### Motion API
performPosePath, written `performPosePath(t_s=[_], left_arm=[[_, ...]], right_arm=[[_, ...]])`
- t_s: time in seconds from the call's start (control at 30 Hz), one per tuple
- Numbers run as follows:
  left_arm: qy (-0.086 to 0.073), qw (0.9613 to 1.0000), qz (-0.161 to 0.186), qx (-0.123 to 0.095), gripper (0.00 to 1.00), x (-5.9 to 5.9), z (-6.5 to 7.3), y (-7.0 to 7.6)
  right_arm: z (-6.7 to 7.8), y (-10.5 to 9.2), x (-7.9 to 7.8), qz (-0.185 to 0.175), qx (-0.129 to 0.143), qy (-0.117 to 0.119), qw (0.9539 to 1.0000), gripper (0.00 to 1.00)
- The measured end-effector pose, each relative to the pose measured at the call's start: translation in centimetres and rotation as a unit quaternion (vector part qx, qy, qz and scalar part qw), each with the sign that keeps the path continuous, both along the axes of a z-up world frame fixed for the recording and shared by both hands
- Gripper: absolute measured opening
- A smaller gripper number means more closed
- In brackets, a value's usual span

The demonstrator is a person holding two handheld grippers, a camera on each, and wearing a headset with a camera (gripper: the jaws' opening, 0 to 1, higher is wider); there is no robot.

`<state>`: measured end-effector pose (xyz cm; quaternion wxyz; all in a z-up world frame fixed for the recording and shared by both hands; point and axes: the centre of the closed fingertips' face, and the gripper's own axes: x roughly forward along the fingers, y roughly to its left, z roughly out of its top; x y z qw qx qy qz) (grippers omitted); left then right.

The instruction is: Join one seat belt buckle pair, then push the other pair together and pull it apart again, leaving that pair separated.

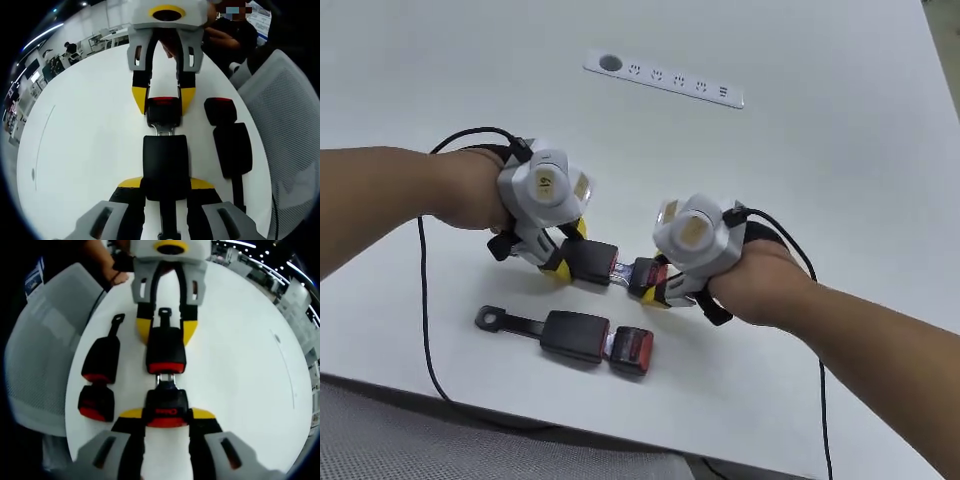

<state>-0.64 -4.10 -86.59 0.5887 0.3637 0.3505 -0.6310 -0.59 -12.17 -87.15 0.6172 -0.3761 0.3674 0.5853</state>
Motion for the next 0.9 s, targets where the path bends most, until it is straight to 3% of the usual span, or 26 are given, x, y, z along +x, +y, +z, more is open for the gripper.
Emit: performPosePath(t_s=[0.3,0.9], left_arm=[[-0.001,1.0,0.001,0.001,0.32,0.0,0.0,-0.1],[-0.004,0.9999,-0.01,0.009,0.33,-0.1,0.0,-0.2]], right_arm=[[0.0,-2.4,-0.3,0.005,0.001,-0.001,1.0,0.33],[0.0,-11.6,-1.0,-0.032,-0.023,0.005,0.9992,0.34]])
